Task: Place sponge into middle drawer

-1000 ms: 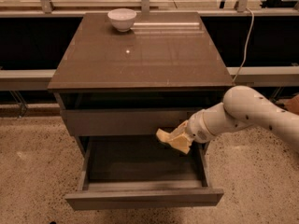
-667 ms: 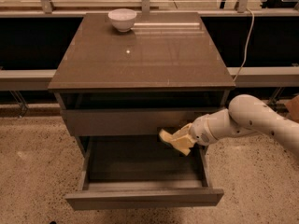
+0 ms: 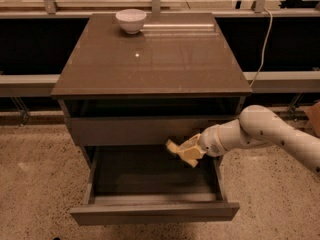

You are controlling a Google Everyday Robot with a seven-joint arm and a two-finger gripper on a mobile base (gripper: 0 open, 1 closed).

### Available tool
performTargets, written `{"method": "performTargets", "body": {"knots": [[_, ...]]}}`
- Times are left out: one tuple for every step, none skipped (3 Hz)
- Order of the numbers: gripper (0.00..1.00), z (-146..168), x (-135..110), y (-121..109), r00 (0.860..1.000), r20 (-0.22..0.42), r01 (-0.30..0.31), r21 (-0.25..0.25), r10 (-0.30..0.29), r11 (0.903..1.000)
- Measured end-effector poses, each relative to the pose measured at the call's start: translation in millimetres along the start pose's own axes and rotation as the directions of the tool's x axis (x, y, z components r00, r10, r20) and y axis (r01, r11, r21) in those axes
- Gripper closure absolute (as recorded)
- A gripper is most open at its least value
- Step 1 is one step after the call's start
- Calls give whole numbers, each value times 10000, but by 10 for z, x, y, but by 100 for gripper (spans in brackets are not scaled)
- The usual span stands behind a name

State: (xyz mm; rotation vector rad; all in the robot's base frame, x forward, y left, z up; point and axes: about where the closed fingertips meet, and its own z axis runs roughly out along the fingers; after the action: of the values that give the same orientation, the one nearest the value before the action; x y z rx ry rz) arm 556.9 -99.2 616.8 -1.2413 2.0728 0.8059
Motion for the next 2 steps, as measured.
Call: {"method": "performTargets", "body": {"knots": [[100,305,232,-188,9964,766,376,-149,-363,9992],[100,539,498,-308,9836,1368,1200,-71,-1179,9928]]}}
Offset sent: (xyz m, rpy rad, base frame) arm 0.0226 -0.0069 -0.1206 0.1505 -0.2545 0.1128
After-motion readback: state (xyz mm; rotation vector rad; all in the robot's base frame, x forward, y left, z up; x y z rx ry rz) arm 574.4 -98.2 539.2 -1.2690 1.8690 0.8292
